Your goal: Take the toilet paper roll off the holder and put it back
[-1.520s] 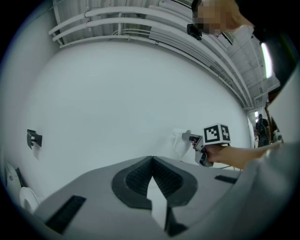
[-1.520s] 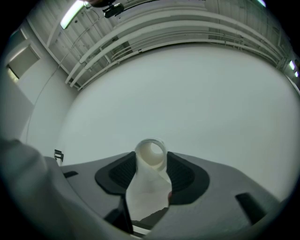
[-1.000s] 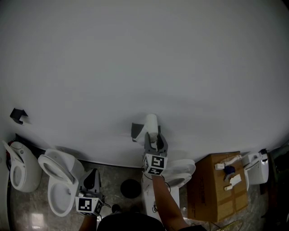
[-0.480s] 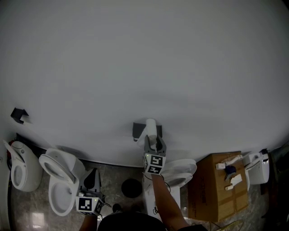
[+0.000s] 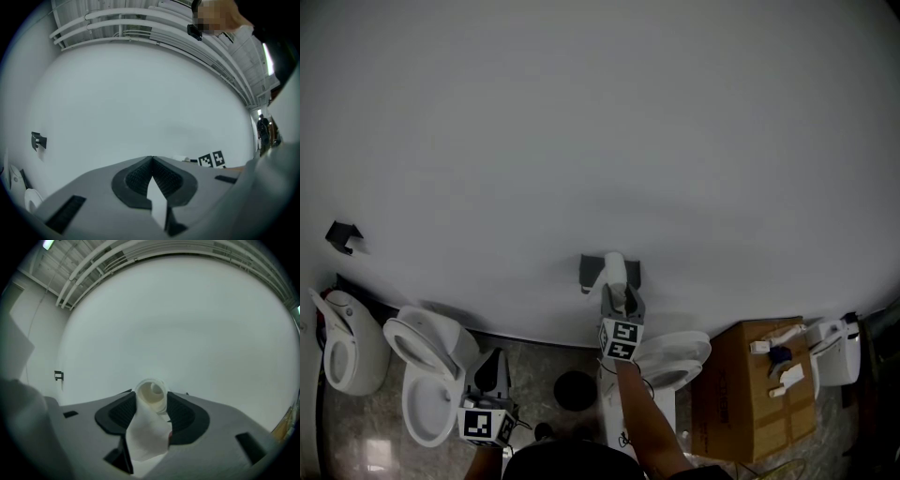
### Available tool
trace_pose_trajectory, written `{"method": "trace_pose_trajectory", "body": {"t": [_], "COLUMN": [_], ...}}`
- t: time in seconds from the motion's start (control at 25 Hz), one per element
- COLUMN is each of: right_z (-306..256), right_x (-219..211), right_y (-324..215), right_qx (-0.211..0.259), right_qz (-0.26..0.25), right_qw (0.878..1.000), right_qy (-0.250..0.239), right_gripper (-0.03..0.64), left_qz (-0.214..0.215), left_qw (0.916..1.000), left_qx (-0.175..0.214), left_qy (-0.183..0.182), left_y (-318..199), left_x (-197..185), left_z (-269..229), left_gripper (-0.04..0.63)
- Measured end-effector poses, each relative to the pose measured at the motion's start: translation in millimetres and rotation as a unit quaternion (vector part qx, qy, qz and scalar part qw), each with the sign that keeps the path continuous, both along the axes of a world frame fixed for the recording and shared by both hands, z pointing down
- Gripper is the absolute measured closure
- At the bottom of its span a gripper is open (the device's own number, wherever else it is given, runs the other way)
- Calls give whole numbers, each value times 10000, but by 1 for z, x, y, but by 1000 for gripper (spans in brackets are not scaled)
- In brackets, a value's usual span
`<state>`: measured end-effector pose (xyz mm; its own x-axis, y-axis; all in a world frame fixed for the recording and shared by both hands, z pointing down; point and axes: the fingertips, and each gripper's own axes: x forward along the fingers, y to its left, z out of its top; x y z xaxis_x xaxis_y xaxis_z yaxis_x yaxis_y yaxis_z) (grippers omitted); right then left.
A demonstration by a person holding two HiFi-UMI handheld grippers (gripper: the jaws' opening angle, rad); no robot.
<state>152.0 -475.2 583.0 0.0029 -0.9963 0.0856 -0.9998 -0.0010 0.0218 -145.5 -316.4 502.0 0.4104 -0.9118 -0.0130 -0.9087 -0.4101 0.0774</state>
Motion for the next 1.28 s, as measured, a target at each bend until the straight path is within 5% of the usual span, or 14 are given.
{"method": "trace_pose_trajectory", "body": {"t": [0.8, 1.28], "right_z": [-5, -19], "right_x": [-7, -9], "right_y": [5, 32], "right_qx": [10, 183], "right_qz": [-209, -224], "right_qw": [9997, 9996], "right_qy": [135, 59], "right_gripper": [370, 365], "left_qz": [22, -41], "left_qw": [9998, 9998], "left_qx": [-159, 128], "left_qy": [65, 159], "left_y": [8, 10], "left_x": [4, 2], "left_z": [-5, -6], "left_gripper": [592, 592]}}
